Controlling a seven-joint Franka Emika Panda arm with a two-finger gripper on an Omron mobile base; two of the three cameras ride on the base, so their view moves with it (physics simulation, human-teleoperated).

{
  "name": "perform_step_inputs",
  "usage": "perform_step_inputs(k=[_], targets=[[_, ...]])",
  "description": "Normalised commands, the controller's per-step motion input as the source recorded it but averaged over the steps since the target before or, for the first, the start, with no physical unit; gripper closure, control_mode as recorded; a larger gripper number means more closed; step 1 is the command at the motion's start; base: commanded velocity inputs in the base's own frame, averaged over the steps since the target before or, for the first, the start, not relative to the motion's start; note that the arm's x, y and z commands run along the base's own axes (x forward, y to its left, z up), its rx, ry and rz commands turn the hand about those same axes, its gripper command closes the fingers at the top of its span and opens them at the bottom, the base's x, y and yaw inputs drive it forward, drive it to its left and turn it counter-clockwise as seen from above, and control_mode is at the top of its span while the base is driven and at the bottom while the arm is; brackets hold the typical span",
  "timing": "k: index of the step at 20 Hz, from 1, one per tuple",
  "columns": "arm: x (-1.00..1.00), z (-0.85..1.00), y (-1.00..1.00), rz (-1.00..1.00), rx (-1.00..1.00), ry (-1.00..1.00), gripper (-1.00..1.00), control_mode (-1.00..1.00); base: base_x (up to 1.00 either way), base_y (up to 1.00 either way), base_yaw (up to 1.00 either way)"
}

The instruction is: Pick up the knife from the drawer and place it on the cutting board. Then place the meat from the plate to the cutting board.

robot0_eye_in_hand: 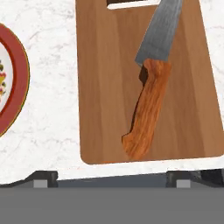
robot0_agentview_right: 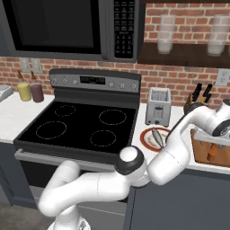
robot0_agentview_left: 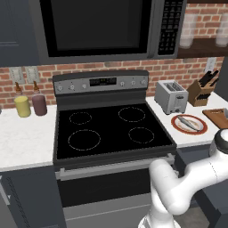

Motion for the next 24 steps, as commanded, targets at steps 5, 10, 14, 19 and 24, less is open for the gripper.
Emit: perform_step_inputs(k=[5, 10, 14, 19, 24], targets=[[-0.38, 0.26, 0.87, 0.29, 0.0, 0.0, -1.0, -1.0, 0.0, 0.0, 0.0], [-0.06, 0.04, 0.89, 0.18, 0.0, -0.01, -1.0, -1.0, 0.0, 0.0, 0.0], [0.0, 0.0, 0.7, 0.04, -0.01, -0.08, -1.0, -1.0, 0.0, 0.0, 0.0], [0.11, 0.0, 0.43, 0.0, -0.01, -0.08, -1.0, -1.0, 0.0, 0.0, 0.0], [0.31, 0.0, 0.37, 0.0, -0.03, -0.02, -1.0, -1.0, 0.0, 0.0, 0.0]])
